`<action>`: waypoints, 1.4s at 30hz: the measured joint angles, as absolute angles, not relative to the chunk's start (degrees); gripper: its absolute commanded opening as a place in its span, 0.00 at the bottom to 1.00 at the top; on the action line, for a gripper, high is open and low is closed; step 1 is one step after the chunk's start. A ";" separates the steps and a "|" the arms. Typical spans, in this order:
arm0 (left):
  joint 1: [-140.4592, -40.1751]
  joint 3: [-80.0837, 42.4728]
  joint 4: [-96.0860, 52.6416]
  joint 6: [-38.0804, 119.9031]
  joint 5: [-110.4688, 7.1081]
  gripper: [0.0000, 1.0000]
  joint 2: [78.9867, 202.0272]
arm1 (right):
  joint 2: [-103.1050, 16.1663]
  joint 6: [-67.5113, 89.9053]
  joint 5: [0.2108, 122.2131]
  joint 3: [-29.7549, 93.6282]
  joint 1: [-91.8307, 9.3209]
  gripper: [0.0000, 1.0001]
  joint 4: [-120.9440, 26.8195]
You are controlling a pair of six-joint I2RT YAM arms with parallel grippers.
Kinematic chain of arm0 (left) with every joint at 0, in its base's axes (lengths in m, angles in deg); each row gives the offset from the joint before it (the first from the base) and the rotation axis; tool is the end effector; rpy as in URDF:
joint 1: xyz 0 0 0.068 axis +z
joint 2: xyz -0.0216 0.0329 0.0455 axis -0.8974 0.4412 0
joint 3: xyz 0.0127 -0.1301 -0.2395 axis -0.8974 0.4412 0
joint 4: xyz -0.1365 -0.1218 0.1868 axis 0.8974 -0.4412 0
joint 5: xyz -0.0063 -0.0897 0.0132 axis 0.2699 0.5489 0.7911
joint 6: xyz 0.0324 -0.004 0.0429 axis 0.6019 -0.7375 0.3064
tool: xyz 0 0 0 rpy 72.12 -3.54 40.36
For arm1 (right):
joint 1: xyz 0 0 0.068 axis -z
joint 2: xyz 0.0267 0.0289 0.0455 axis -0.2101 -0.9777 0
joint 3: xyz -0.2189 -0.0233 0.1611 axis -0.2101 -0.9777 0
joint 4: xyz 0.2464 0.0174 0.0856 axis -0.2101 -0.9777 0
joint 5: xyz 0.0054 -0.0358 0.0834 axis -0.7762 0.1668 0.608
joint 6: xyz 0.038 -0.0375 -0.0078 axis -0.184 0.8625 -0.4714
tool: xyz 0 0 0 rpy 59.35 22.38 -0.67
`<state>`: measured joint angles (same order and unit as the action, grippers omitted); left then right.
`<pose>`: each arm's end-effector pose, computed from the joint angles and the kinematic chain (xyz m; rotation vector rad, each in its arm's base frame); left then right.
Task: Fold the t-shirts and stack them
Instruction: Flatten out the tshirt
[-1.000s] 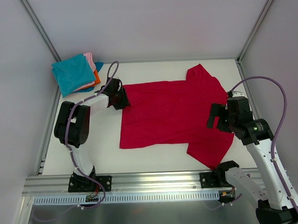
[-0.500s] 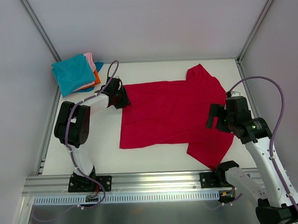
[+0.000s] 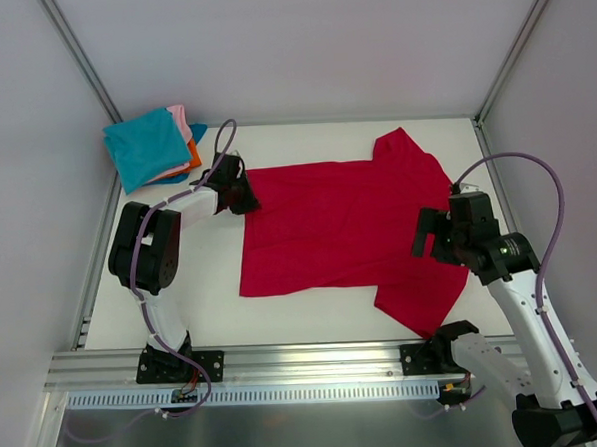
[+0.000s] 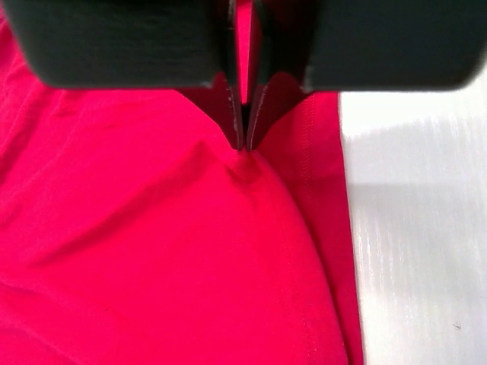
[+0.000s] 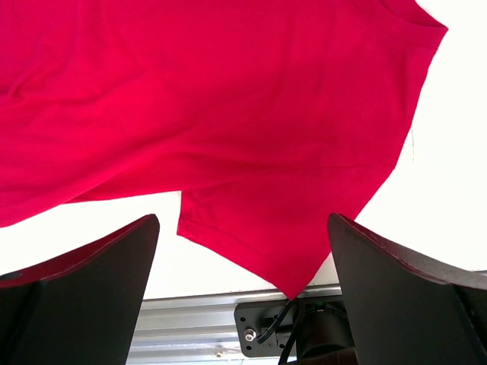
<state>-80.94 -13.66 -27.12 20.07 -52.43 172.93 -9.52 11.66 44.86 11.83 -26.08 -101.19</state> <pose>0.3846 -0.1235 0.1741 -0.2540 2.3932 -0.5701 0.1464 0.0308 0.3231 -0.0848 2.3659 -0.0103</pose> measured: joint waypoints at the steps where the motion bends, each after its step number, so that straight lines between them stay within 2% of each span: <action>1: -80.94 -13.68 -27.09 20.11 -52.46 0.00 172.93 | -9.68 11.66 44.86 11.70 -26.08 1.00 -101.14; 9: -80.94 -14.29 -27.36 20.37 -53.18 0.00 172.74 | -10.07 11.66 45.06 10.89 -26.08 1.00 -100.68; 17: -80.77 -14.80 -28.47 21.53 -59.17 0.00 169.46 | -10.40 11.66 45.47 10.80 -26.08 0.99 -100.16; 31: -80.22 -23.80 -31.18 23.50 -64.46 0.01 170.16 | -9.96 11.66 45.47 10.80 -26.08 1.00 -100.29; 32: -80.22 -24.55 -31.36 23.59 -64.63 0.06 170.70 | -9.94 11.68 45.45 10.80 -26.08 0.99 -100.29; 33: -80.22 -25.14 -31.51 23.74 -64.78 0.16 171.23 | -9.94 11.68 45.45 10.80 -26.08 0.99 -100.31; 34: -80.20 -25.66 -31.77 24.02 -64.94 0.30 171.80 | -9.94 11.68 45.45 10.80 -26.08 0.99 -100.33; 35: -80.20 -25.97 -31.95 24.39 -65.00 0.68 172.32 | -9.94 11.71 45.45 10.80 -26.08 1.00 -100.36; 38: -80.20 -26.21 -32.49 24.85 -65.66 0.99 173.48 | -9.94 11.71 45.45 10.80 -26.08 0.99 -100.57; 42: -79.94 -26.21 -33.13 24.92 -67.60 0.99 174.44 | -9.94 11.71 45.45 10.80 -26.08 0.99 -100.73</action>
<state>-79.94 -26.21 -33.13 24.92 -67.60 174.44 -9.94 11.71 45.45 10.80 -26.08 -100.73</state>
